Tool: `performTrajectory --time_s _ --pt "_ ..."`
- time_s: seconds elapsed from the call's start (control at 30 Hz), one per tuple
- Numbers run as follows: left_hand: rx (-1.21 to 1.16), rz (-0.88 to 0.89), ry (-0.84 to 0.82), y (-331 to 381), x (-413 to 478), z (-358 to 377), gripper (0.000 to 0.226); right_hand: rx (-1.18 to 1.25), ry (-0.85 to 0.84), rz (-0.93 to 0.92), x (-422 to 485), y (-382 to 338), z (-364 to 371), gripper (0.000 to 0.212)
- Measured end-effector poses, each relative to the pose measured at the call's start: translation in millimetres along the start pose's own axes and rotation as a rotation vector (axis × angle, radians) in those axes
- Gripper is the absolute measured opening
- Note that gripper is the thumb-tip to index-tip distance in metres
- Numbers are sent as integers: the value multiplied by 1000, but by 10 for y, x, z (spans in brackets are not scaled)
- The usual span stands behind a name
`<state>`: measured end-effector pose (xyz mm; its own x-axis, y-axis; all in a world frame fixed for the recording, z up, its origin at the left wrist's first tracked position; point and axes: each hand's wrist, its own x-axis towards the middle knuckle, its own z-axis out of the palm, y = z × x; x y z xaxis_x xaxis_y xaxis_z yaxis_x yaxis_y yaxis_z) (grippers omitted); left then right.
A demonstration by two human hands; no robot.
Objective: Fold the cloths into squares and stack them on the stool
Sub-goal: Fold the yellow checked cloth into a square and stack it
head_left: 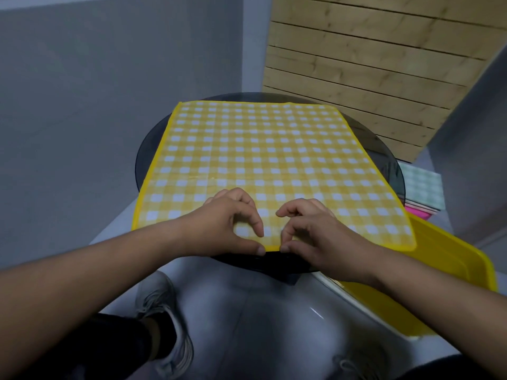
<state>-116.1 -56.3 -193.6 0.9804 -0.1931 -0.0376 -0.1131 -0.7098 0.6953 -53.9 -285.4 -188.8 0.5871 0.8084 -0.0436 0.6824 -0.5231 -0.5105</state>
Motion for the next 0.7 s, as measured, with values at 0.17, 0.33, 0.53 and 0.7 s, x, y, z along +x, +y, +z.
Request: performTrajectory --time_s 0.17,0.33,0.53,0.7 --pt "-79 -23 1 86 -10 -24 23 8 -48 4 24 -13 -52 17" --pt "-230 -20 -11 177 12 -95 17 181 -41 49 90 6 -179 13" --pt "-244 -16 22 231 37 -165 19 238 -18 87 197 -72 -321 15" --pt "-239 -36 32 276 58 -253 8 325 -14 123 236 -126 -393 19"
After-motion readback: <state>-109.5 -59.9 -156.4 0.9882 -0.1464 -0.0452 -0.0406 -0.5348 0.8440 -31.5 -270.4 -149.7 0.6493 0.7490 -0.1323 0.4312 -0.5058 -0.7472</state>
